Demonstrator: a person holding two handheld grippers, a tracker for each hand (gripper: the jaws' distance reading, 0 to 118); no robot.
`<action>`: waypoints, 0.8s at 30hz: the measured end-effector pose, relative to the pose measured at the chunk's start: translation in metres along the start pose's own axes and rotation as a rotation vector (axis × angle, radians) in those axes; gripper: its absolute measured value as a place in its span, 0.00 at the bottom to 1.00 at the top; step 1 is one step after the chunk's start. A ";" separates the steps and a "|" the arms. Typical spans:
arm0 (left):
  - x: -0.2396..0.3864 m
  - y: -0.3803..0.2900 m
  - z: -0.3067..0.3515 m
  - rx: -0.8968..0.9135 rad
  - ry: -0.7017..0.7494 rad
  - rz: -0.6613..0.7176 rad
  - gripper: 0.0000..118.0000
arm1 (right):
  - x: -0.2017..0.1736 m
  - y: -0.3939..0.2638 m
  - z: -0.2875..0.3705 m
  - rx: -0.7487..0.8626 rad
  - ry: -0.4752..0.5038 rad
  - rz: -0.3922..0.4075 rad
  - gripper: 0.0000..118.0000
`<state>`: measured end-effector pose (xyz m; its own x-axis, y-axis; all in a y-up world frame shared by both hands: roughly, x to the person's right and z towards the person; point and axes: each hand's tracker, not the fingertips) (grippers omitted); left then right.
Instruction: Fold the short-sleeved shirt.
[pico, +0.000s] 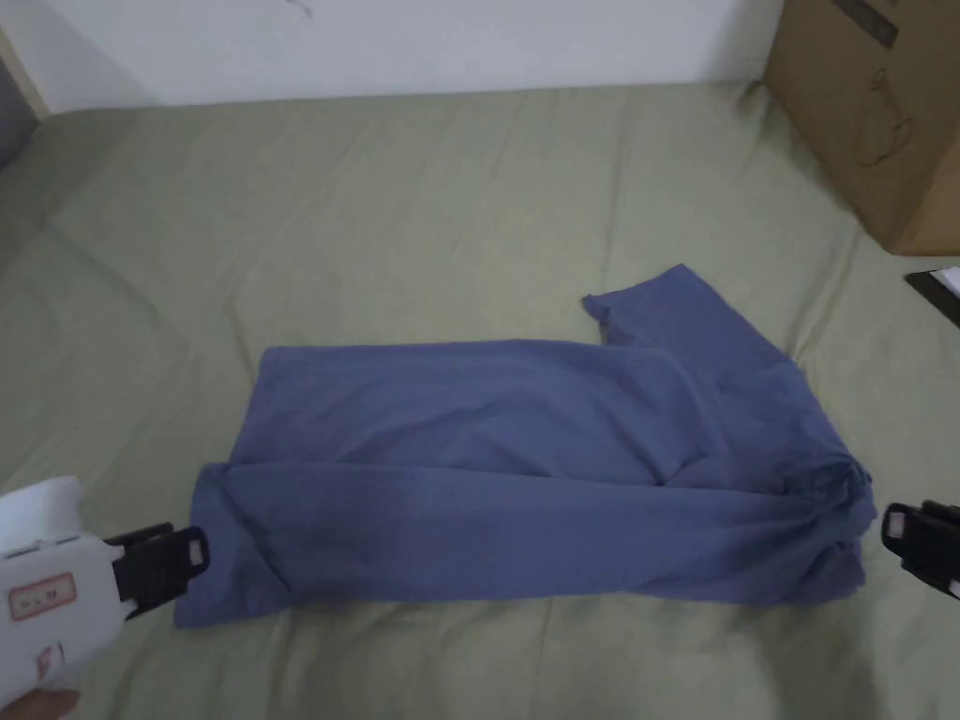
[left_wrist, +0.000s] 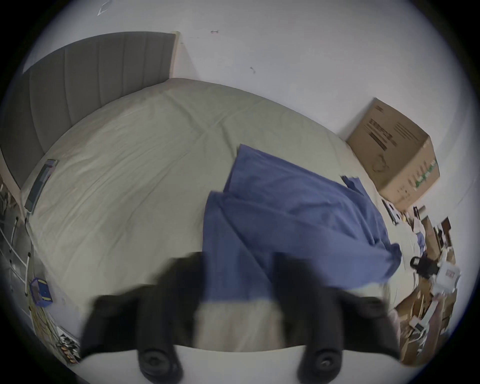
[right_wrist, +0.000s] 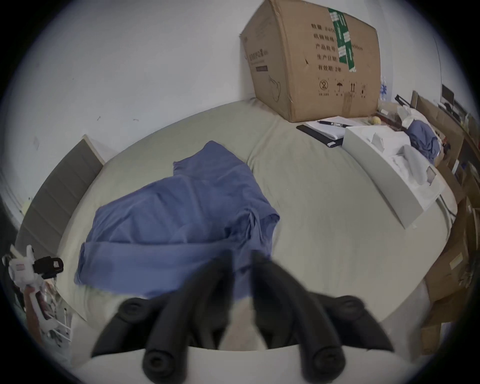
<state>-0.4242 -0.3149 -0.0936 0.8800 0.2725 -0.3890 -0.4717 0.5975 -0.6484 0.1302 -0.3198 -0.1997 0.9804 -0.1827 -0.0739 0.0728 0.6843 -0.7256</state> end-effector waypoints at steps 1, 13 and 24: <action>0.000 -0.009 0.005 -0.005 0.024 -0.014 0.04 | -0.001 -0.007 0.005 -0.004 0.007 0.006 0.04; -0.016 -0.011 -0.027 -0.064 0.080 0.027 0.82 | 0.003 -0.039 0.020 -0.067 -0.021 -0.022 0.00; 0.021 -0.027 -0.076 -0.156 0.244 -0.137 0.41 | 0.011 -0.045 -0.006 -0.126 -0.027 -0.086 0.01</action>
<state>-0.3975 -0.3823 -0.1343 0.9055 -0.0026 -0.4243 -0.3693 0.4877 -0.7911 0.1370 -0.3568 -0.1722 0.9762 -0.2166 0.0095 0.1350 0.5728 -0.8085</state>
